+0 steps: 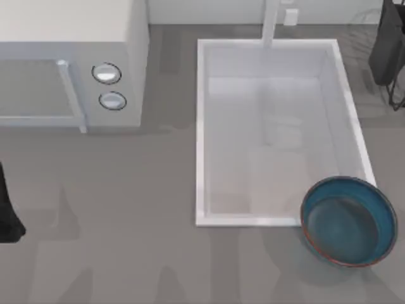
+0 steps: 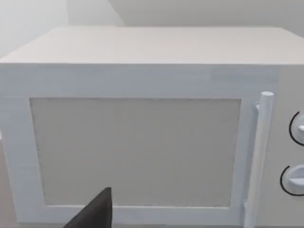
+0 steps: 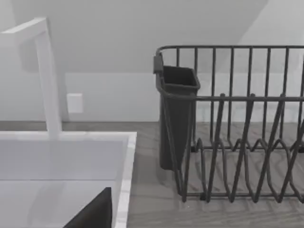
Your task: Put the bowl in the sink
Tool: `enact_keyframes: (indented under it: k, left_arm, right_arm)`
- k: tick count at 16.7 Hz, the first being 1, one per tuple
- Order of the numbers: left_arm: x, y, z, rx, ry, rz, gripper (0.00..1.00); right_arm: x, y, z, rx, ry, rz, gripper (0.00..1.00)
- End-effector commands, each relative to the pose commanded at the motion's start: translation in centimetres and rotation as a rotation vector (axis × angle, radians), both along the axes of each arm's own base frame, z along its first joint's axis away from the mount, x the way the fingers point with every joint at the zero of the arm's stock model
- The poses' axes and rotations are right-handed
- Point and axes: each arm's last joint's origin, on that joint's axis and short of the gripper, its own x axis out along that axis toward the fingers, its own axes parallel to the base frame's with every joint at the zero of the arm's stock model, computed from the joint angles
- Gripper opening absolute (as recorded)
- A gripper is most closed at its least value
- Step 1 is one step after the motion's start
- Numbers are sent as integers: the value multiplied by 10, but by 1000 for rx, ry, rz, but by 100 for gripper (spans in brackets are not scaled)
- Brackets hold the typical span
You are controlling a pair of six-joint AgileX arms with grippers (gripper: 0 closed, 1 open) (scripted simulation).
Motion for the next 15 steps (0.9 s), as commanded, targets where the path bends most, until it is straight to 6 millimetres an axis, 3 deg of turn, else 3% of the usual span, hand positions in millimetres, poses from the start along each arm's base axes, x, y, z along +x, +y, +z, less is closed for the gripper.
enact_keyframes:
  k: [4,7,11,15]
  left_arm:
    - [0,0,0,0,0,0,100]
    - [0,0,0,0,0,0,100]
    - [0,0,0,0,0,0,100]
    - [0,0,0,0,0,0,100]
  right_arm:
    - [0,1,4,7,36,9,100]
    - [3,4,19,32,174,30,100]
    - [21,12,45,67,488,56,100]
    - [57,26,67,77,859,57,100]
